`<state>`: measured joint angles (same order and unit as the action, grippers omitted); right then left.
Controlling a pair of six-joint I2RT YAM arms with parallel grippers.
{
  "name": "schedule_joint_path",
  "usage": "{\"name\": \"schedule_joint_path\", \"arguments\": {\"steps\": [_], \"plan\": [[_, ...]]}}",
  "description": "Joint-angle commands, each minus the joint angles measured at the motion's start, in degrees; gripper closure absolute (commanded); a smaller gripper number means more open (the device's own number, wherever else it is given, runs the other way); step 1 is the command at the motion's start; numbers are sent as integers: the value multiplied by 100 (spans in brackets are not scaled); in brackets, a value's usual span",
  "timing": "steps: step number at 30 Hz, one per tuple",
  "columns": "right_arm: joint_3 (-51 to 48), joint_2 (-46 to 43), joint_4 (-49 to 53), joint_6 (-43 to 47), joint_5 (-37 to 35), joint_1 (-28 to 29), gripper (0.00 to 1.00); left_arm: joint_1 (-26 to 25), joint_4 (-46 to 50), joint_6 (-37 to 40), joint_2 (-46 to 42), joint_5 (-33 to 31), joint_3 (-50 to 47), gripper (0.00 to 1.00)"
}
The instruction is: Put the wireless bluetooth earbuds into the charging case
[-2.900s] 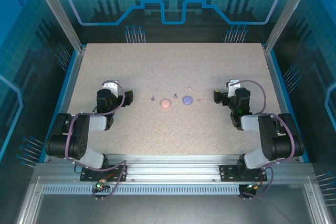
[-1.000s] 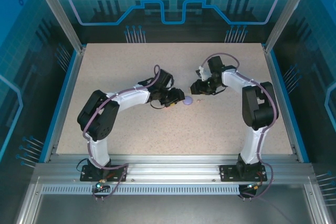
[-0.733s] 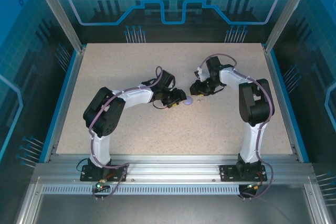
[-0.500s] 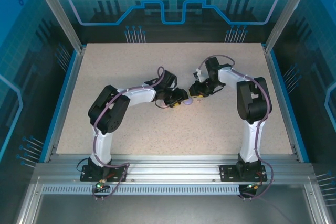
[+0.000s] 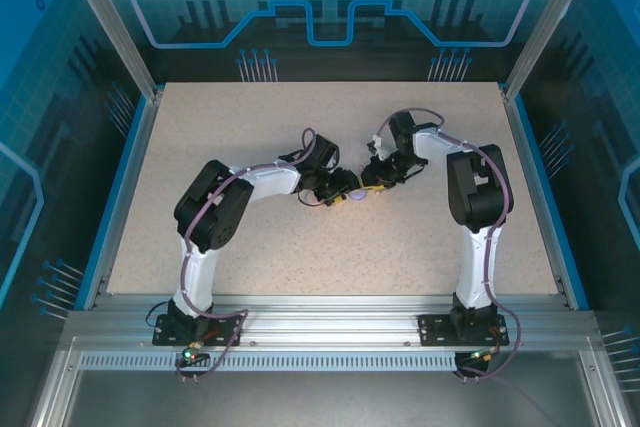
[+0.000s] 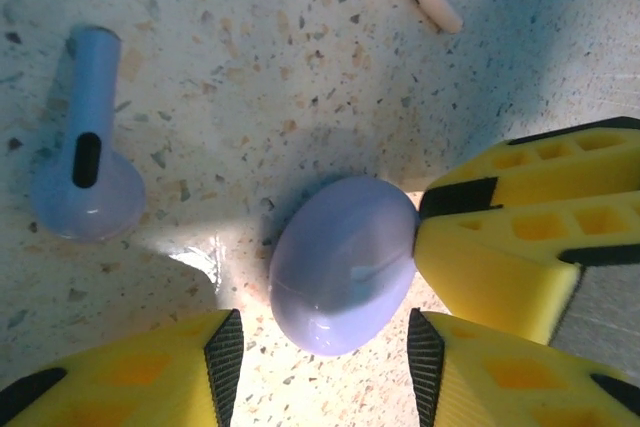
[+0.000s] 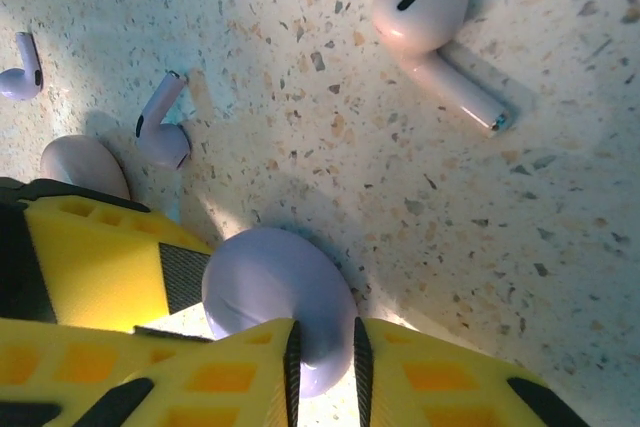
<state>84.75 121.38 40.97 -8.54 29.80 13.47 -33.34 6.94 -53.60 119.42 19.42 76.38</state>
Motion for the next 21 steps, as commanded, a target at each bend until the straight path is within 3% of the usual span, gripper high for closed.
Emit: {"name": "schedule_joint_path", "arguments": {"steps": [1, 8, 21], "plan": [[58, 105, 177, 41, 95, 36, 78, -30, -82, -110, 166, 186, 132, 50], [22, 114, 199, 34, 96, 46, 79, -29, -397, -224, 296, 300, 121, 51], [-20, 153, 193, 16, 272, 38, 80, -27, -936, -557, 519, 439, 110, 63]]}}
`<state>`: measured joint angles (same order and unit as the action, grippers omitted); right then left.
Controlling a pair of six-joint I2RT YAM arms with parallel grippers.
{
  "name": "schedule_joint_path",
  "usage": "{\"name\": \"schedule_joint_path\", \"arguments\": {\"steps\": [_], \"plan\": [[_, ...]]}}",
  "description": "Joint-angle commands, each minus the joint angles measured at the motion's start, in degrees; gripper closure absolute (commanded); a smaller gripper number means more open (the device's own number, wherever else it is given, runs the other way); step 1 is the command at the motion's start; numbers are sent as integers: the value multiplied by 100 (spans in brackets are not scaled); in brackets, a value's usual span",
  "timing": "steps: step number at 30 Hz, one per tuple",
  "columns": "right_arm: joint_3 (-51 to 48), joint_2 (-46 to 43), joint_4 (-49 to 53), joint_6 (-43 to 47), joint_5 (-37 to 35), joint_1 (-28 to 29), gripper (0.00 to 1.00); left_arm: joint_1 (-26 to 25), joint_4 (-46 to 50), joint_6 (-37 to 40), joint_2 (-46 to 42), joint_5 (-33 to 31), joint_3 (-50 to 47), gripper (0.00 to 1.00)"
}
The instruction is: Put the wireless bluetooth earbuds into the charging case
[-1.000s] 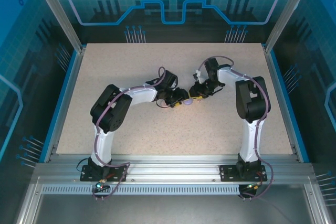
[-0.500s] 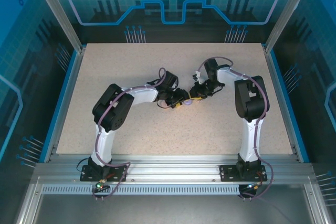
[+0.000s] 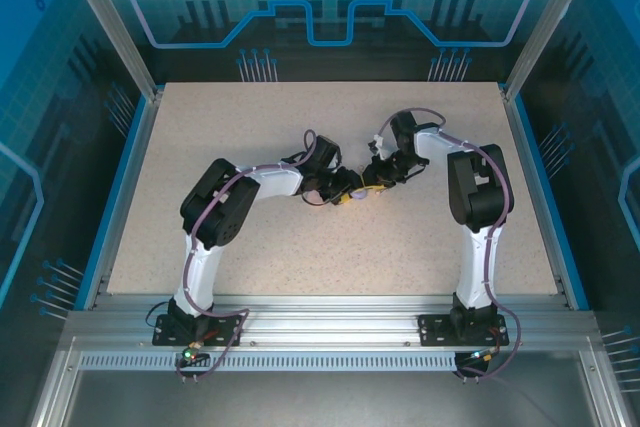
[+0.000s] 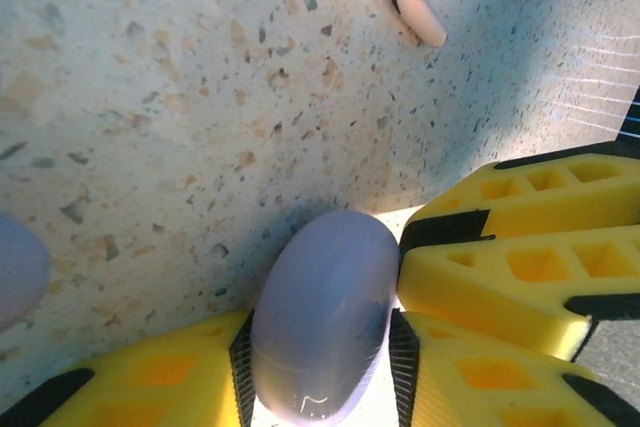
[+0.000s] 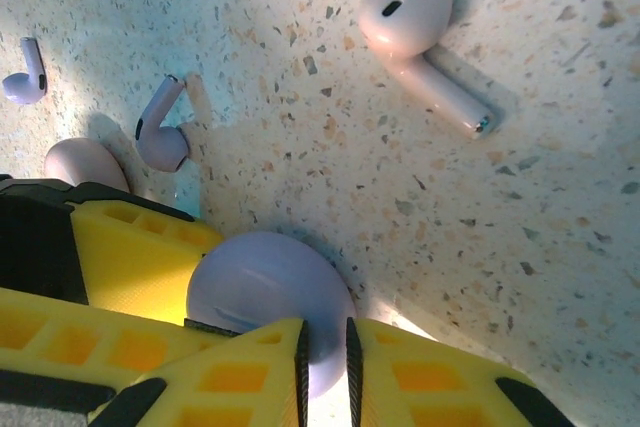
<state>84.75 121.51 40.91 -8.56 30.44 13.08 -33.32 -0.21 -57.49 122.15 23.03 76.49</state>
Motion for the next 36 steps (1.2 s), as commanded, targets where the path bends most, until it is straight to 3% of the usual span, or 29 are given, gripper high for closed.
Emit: {"name": "schedule_joint_path", "arguments": {"steps": [1, 7, 10, 16, 20, 23, 28, 36], "plan": [[-27, 132, 202, 13, 195, 73, 80, -34, -224, -174, 250, 67, 95, 67], [-129, -299, 77, -120, 313, 0, 78, -28, -158, -30, 89, 9, 114, 85], [-173, -699, -1, -229, 345, -93, 73, -25, -7, 262, -101, -99, 182, 87], [-527, -1713, -339, -215, 463, -335, 63, -25, 549, 1583, -840, -633, 400, 88], [-946, -2458, -797, -98, 472, -493, 61, -25, -94, 2566, -1560, -939, -59, 90], [-1267, -2922, -1157, 182, 480, -543, 58, -24, -677, 3489, -2061, -615, -484, 89], [-1598, -3477, -1410, 787, 835, -570, 51, 10, -102, 4698, -2532, -37, -332, 90], [-1419, -3789, -936, 1269, 2427, -649, 54, 198, -58, 5276, -3169, 927, -471, 92]]}}
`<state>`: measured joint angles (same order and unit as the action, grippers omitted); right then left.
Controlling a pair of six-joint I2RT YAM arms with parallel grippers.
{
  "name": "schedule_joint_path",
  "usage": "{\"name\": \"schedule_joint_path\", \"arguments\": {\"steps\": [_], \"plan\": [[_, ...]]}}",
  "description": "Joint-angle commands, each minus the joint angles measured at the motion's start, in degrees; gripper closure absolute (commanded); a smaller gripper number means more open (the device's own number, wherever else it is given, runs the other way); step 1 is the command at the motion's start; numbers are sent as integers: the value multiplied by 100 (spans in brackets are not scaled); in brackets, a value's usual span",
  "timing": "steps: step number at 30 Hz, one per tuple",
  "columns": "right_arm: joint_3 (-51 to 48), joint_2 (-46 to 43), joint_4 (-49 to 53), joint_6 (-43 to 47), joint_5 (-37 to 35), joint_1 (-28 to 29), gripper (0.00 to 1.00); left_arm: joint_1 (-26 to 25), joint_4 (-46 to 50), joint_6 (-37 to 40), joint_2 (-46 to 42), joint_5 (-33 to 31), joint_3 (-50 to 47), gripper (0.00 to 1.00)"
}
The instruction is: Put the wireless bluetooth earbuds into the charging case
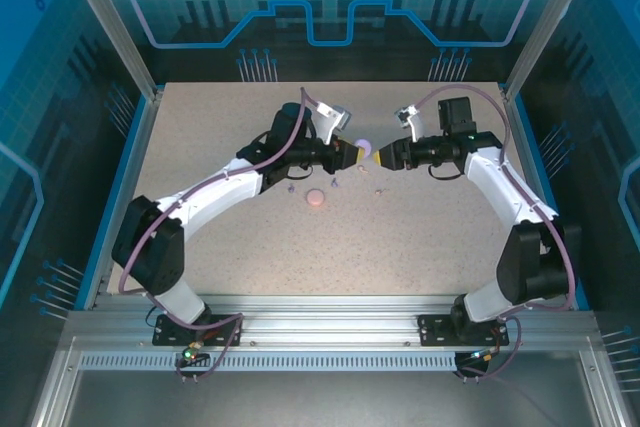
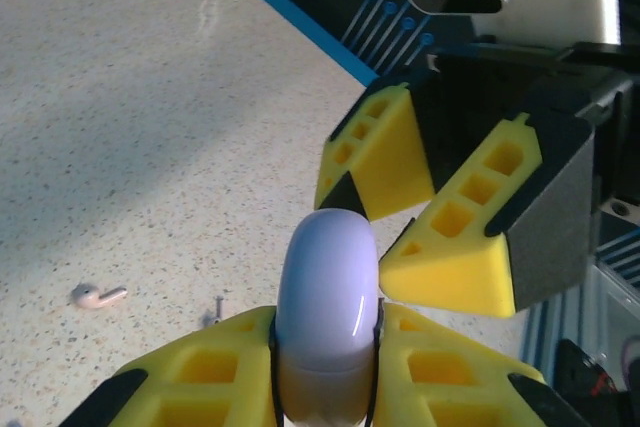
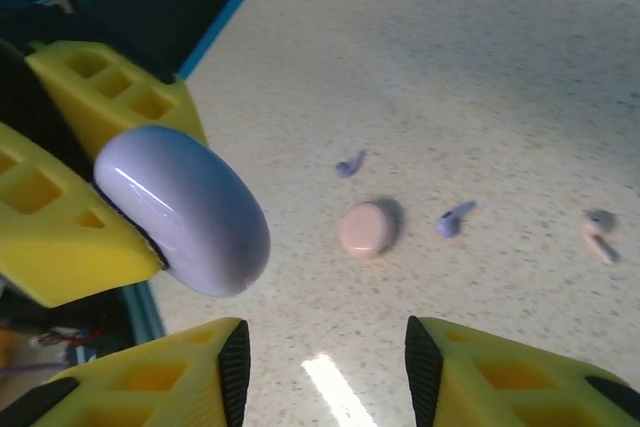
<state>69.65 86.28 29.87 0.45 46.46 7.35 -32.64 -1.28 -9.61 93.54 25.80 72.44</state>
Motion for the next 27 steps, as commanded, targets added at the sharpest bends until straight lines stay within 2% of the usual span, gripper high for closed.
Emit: {"name": "schedule_joint_path", "arguments": {"steps": [1, 9, 17, 27], "plan": [[92, -303, 183, 414, 947, -75, 55, 191, 38, 477, -325, 801, -70, 92], [371, -305, 449, 746, 1798, -76, 62, 408, 11, 440, -371, 1696, -16, 92], [654, -233, 583, 814, 1921, 23, 62, 419, -141, 277, -336, 2382, 81, 93], [1024, -17, 1237, 1309, 2063, 275, 62, 422, -80, 205, -368, 2585, 196, 93]]}}
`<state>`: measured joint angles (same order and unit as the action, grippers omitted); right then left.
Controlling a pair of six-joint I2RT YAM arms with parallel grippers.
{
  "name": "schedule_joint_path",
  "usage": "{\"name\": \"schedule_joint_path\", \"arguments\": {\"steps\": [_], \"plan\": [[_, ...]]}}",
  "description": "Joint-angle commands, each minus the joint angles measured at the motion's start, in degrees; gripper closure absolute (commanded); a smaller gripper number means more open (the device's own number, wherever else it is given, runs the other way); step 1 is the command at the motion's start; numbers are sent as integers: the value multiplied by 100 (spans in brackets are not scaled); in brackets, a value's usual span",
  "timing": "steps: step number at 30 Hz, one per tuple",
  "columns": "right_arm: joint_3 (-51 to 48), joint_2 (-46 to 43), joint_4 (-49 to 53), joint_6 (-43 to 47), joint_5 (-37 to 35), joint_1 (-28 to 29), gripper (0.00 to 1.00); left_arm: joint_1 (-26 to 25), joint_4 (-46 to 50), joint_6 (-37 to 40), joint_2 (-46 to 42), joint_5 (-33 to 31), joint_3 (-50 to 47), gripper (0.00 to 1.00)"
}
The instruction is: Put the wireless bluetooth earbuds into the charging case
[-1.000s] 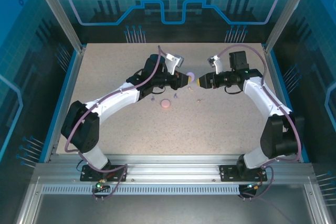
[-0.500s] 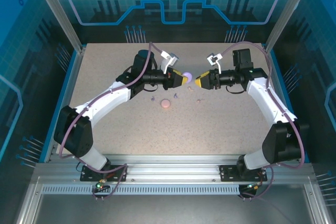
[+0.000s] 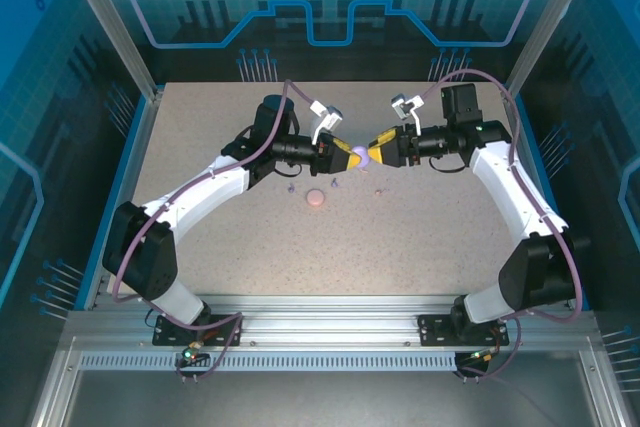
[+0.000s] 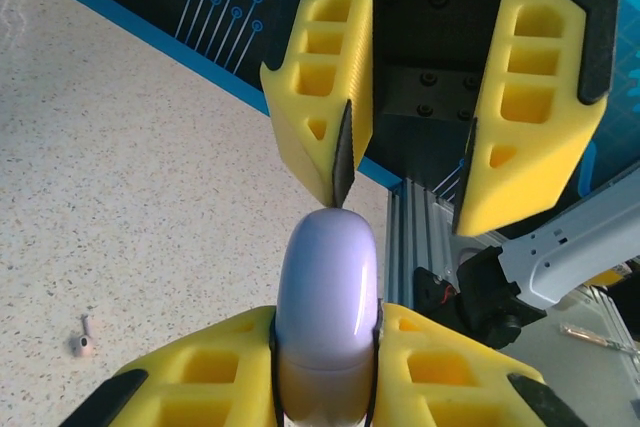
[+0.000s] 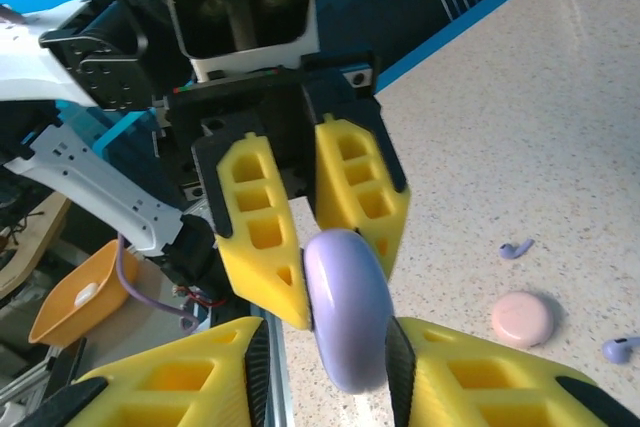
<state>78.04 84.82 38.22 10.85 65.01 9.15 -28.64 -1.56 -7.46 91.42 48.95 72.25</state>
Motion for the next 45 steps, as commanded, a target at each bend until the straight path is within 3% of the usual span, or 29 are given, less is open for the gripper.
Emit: {"name": "schedule_joint_path", "arguments": {"steps": [1, 15, 23, 27, 45], "plan": [[197, 145, 429, 277, 193, 110, 62, 17, -52, -10, -174, 280, 216, 93], [325, 343, 788, 514, 52, 239, 58, 1, 121, 100, -308, 247, 254, 93], [429, 404, 1131, 807, 229, 332, 62, 0, 21, 25, -293, 210, 276, 93], [442, 396, 1110, 794, 252, 341, 67, 1, 90, 69, -274, 216, 289, 93], [421, 163, 811, 520, 48, 254, 66, 6, 293, 189, -265, -61, 240, 93]]}}
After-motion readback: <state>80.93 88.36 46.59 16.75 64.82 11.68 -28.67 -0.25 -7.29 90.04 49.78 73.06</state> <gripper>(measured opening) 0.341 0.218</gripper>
